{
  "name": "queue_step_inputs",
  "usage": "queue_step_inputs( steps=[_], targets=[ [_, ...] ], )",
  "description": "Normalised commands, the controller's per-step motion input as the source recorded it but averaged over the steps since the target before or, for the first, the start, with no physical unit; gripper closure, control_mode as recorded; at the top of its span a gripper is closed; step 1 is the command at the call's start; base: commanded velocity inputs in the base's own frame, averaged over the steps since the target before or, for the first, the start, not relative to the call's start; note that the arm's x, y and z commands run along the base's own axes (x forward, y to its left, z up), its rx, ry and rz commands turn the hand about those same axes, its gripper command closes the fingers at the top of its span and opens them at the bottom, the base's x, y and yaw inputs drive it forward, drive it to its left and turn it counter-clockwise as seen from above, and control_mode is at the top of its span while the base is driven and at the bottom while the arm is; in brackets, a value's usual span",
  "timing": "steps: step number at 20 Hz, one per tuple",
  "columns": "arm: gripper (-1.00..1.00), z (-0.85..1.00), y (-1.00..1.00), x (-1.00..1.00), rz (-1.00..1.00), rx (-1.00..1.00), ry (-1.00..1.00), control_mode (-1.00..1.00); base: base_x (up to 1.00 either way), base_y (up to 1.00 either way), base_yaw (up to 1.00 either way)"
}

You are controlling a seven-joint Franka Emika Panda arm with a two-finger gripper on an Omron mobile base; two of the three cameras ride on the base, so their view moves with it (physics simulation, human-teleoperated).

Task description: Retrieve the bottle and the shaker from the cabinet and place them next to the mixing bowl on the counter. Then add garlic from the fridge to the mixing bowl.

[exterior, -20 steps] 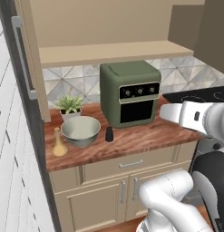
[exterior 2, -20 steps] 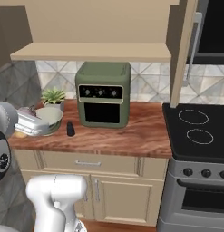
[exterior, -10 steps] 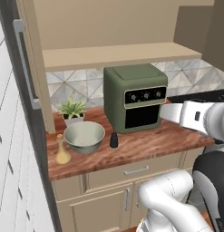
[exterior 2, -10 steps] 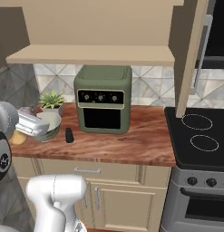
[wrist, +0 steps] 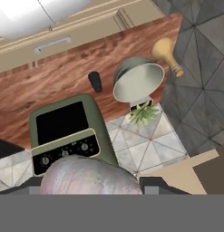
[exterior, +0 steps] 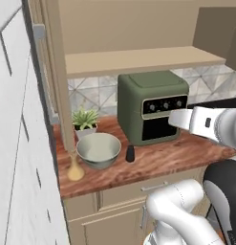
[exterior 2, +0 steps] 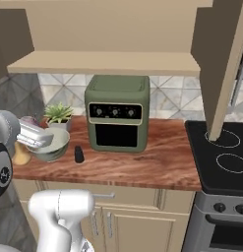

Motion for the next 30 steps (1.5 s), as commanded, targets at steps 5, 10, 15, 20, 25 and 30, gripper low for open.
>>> queue_step_inputs(
  steps=[5,10,15,20,25,30],
  targets=[
    [1.0,0.0,0.0,0.0,0.0,0.0,0.0,1.0,0.31,0.37,0.0],
    [1.0,0.0,0.0,0.0,0.0,0.0,0.0,1.0,0.24,0.35,0.0],
    [1.0,0.0,0.06,0.04,0.0,-0.02,0.04,-1.0,0.14,0.27,0.0],
    [1.0,-0.01,0.27,0.25,0.0,-0.09,0.22,-1.0,0.0,0.0,0.0],
    [1.0,-0.07,0.04,0.27,0.0,-0.01,0.18,-1.0,0.0,0.0,0.0],
    [1.0,-0.23,0.02,0.25,0.0,0.0,0.14,-1.0,0.0,0.0,0.0]
  ],
)
